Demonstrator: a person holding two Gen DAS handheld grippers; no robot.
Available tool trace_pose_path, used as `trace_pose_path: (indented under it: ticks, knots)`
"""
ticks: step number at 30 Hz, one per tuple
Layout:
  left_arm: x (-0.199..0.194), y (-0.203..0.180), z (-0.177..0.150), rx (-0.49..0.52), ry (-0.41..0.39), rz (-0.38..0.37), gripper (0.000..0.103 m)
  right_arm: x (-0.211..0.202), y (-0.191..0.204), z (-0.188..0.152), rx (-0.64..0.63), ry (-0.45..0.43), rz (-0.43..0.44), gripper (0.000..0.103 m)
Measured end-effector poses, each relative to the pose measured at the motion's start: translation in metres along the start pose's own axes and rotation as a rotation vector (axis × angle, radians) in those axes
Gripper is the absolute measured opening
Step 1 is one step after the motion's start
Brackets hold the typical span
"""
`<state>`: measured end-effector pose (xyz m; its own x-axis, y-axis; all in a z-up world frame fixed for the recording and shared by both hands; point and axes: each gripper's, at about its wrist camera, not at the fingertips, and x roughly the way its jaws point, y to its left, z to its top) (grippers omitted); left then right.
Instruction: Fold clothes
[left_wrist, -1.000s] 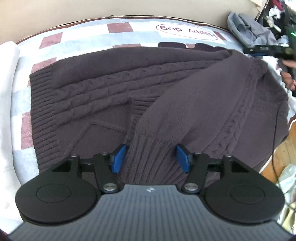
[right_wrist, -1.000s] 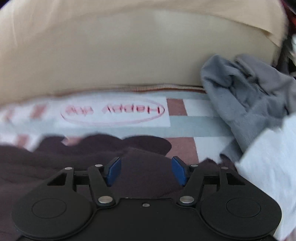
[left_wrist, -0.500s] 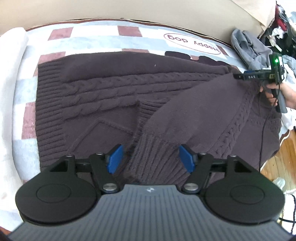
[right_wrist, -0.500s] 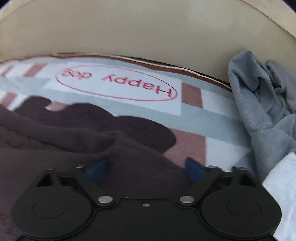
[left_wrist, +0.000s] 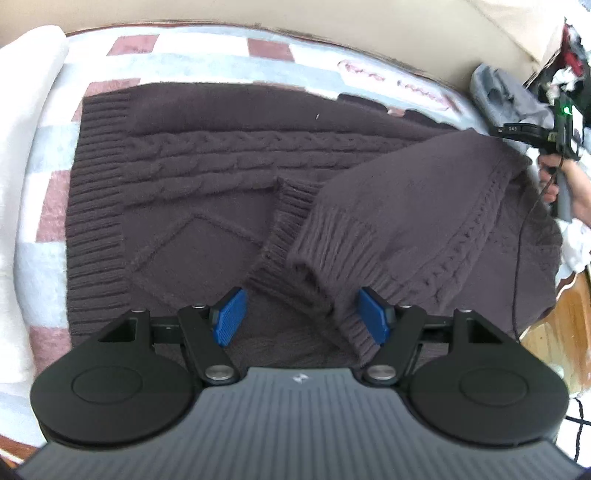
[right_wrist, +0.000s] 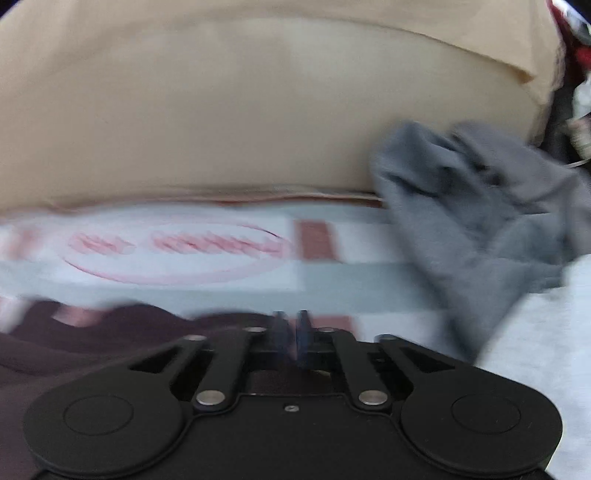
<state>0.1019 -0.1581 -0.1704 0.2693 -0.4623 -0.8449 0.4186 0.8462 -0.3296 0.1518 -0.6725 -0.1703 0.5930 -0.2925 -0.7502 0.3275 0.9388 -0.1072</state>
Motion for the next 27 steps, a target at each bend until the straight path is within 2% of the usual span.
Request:
trace_pose_path:
  ticks: [2,3,4,5,9,11,14,15,16,17,18,19,20,21,23,25,27]
  knots:
    - [-0.005,0.001,0.002,-0.012,-0.014,0.003,0.067,-0.019,-0.007,-0.002,0.101,0.005,-0.002,0.015]
    - [-0.009,0.002,0.003,-0.018,-0.026,-0.007,0.067,-0.034,-0.01,-0.008,0.161,-0.005,0.022,0.025]
    - [-0.013,0.002,0.003,-0.023,-0.037,-0.015,0.067,-0.051,-0.011,-0.018,0.222,-0.008,0.08,0.043]
    - [-0.016,0.003,0.004,-0.03,-0.044,-0.019,0.067,-0.068,-0.012,-0.029,0.282,-0.01,0.138,0.048]
    - [-0.017,0.013,0.001,-0.109,-0.036,-0.093,0.067,-0.125,0.0,-0.092,0.431,0.042,0.41,0.049]
    - [-0.011,0.017,-0.003,-0.161,-0.017,-0.141,0.067,-0.144,0.008,-0.122,0.479,0.085,0.463,0.049]
    - [0.004,0.011,-0.008,-0.173,0.021,-0.146,0.067,-0.158,0.022,-0.153,0.504,0.154,0.542,0.049]
    - [0.009,0.009,-0.009,-0.173,0.034,-0.137,0.067,-0.162,0.027,-0.159,0.487,0.171,0.552,0.049]
    - [0.013,0.006,-0.009,-0.17,0.039,-0.141,0.064,-0.168,0.032,-0.16,0.458,0.176,0.527,0.049]
    - [0.016,0.003,-0.01,-0.167,0.045,-0.147,0.056,-0.172,0.036,-0.161,0.435,0.18,0.504,0.049]
    - [0.019,-0.002,-0.01,-0.156,0.058,-0.157,0.025,-0.176,0.035,-0.162,0.427,0.182,0.488,0.049]
    - [0.022,-0.008,-0.009,-0.14,0.089,-0.144,0.017,-0.18,0.034,-0.163,0.419,0.184,0.472,0.049]
    - [0.022,-0.016,-0.008,-0.114,0.12,-0.106,0.017,-0.184,0.032,-0.164,0.419,0.184,0.463,0.049]
    - [0.016,-0.026,-0.006,-0.081,0.105,-0.081,0.009,-0.189,0.026,-0.165,0.436,0.177,0.472,0.049]
    - [0.0,-0.041,-0.003,-0.039,0.065,-0.061,0.008,-0.198,0.015,-0.167,0.472,0.163,0.491,0.049]
    - [-0.019,-0.04,-0.005,-0.101,0.036,-0.103,0.007,-0.208,0.004,-0.169,0.49,0.151,0.506,0.049]
    - [-0.025,-0.03,-0.014,-0.212,0.061,-0.151,0.006,-0.223,-0.011,-0.169,0.495,0.142,0.492,0.049]
